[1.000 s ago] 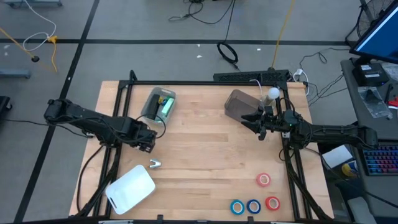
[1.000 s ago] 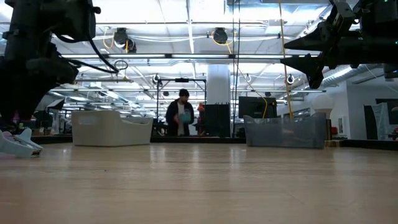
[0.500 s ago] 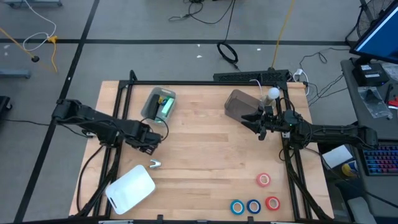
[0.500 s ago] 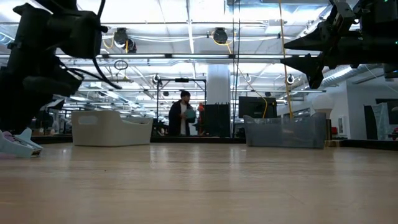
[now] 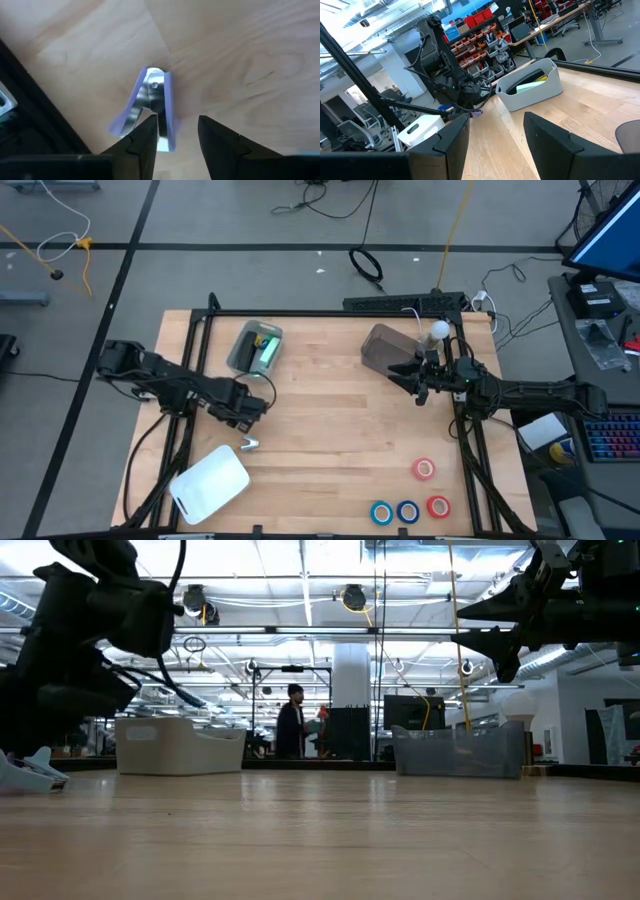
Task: Pick and place Stapler, Stapler remover, tape
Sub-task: Put the purple staple remover into the black bin
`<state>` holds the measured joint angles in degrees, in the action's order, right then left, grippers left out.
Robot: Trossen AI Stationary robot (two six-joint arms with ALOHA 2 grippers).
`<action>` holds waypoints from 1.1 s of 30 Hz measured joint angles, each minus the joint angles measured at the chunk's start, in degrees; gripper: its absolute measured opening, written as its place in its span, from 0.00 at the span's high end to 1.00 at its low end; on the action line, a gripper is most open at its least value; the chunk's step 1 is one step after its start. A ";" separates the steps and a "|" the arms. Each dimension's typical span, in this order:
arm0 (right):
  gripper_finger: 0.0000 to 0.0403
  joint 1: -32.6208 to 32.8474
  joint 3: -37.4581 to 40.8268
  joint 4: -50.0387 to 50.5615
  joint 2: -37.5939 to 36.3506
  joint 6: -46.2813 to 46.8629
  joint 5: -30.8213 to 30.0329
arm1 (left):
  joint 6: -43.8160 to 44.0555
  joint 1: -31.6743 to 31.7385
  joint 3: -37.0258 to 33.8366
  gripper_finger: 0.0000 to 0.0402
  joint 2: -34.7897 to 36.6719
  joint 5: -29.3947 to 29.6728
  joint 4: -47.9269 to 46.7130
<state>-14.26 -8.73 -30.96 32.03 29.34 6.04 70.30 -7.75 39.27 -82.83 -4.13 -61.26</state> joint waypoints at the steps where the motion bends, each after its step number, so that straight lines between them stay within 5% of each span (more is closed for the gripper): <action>1: 0.55 0.00 0.00 0.00 0.02 0.00 0.00 | -0.39 0.00 0.00 0.66 -0.65 -0.34 -0.06; 24: 0.55 0.00 0.00 0.20 0.00 0.02 -0.02 | -2.53 0.00 0.07 0.91 -2.64 -0.73 -0.21; 33: 0.55 0.00 0.00 0.17 0.00 0.02 -0.02 | -4.18 0.00 0.20 0.90 -2.66 -0.14 -0.59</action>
<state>-14.26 -8.73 -30.79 32.04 29.36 6.02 66.11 -7.75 39.47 -85.49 -4.27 -61.85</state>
